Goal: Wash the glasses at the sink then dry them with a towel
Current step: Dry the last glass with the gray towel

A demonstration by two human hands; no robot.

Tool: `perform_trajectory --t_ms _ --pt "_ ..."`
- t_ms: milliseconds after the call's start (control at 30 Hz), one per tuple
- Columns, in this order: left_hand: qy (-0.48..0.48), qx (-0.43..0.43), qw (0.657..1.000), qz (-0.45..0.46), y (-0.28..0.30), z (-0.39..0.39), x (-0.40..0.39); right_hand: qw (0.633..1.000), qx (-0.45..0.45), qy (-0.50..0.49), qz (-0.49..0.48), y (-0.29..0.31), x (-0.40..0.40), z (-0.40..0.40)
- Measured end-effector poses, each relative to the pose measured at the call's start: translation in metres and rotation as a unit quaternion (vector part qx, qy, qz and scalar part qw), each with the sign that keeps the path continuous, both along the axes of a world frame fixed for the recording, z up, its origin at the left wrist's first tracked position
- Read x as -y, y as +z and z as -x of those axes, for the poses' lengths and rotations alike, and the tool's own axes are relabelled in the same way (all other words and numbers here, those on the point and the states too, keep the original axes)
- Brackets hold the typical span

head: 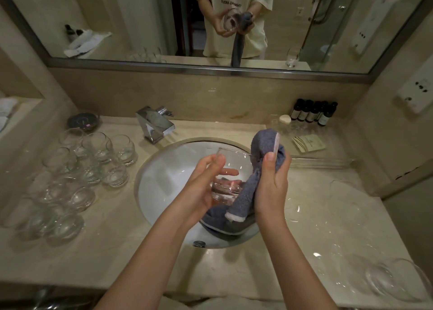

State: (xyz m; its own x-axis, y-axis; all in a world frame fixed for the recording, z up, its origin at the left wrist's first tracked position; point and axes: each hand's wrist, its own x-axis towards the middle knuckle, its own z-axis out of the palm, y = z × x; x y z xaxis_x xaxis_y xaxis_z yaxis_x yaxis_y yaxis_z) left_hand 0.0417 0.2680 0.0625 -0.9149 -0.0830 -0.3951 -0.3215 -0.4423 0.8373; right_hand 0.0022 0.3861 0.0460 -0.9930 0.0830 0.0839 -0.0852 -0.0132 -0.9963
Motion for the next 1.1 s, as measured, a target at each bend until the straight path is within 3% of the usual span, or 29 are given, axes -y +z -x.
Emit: perform_trajectory --t_ms 167,267,500,767,933,1100 --pt "0.023 0.005 0.994 -0.111 -0.005 0.002 0.0 0.997 -0.074 0.013 -0.009 0.008 -0.005 0.002" --pt "0.039 0.024 0.99 -0.132 -0.007 0.007 0.003 0.991 -0.124 0.028 -0.03 0.014 -0.012 0.003" --pt "0.097 0.01 0.987 0.128 0.01 0.02 0.01 0.966 -0.178 0.114 -0.148 0.021 -0.02 0.005" --pt "0.127 0.013 0.974 0.185 0.029 0.037 0.024 0.959 -0.18 0.172 -0.134 0.012 -0.016 0.002" --pt "0.12 -0.033 0.953 0.276 0.029 0.047 0.021 0.929 -0.175 0.238 -0.221 0.008 -0.014 0.01" --pt "0.094 -0.108 0.905 0.401 0.032 0.05 0.016 0.911 -0.121 0.296 -0.26 0.014 -0.011 0.014"
